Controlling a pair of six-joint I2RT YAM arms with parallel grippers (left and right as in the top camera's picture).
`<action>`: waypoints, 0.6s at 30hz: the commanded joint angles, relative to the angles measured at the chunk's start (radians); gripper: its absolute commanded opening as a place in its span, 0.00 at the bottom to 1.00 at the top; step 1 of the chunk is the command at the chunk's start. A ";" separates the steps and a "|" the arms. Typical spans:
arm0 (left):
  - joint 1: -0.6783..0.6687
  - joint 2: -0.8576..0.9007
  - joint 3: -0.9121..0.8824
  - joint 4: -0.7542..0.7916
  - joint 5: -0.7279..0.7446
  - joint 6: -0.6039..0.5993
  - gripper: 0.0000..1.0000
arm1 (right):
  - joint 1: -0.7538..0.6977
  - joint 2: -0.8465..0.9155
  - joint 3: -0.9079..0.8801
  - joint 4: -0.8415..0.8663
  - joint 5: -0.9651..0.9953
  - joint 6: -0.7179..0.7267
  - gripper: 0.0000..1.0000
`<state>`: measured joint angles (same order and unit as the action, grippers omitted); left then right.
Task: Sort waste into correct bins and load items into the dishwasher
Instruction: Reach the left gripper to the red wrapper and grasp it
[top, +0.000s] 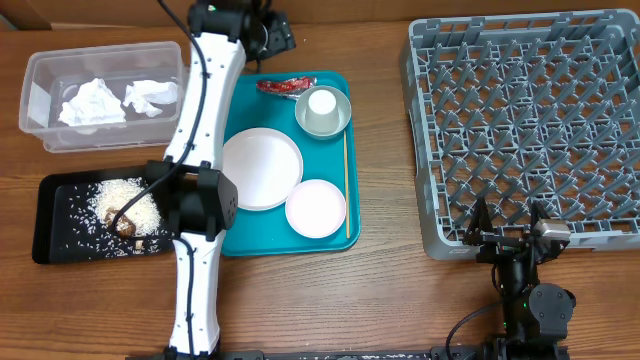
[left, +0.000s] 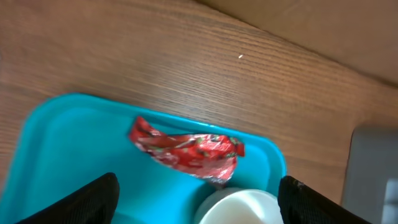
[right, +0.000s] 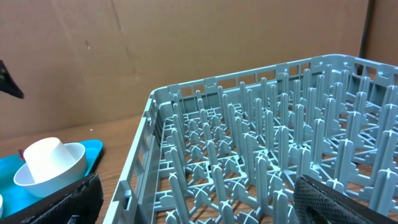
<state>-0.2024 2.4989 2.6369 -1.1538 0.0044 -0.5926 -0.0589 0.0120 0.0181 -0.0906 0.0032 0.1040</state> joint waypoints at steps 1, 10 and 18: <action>-0.024 0.049 -0.013 0.008 0.001 -0.164 0.82 | -0.002 -0.009 -0.010 0.007 -0.004 0.000 1.00; -0.033 0.153 -0.013 -0.007 -0.003 -0.284 0.79 | -0.002 -0.009 -0.010 0.007 -0.004 0.000 1.00; -0.033 0.180 -0.013 -0.048 -0.016 -0.296 0.75 | -0.002 -0.009 -0.010 0.007 -0.004 0.000 1.00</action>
<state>-0.2344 2.6678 2.6286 -1.1896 0.0059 -0.8524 -0.0589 0.0120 0.0181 -0.0898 0.0036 0.1043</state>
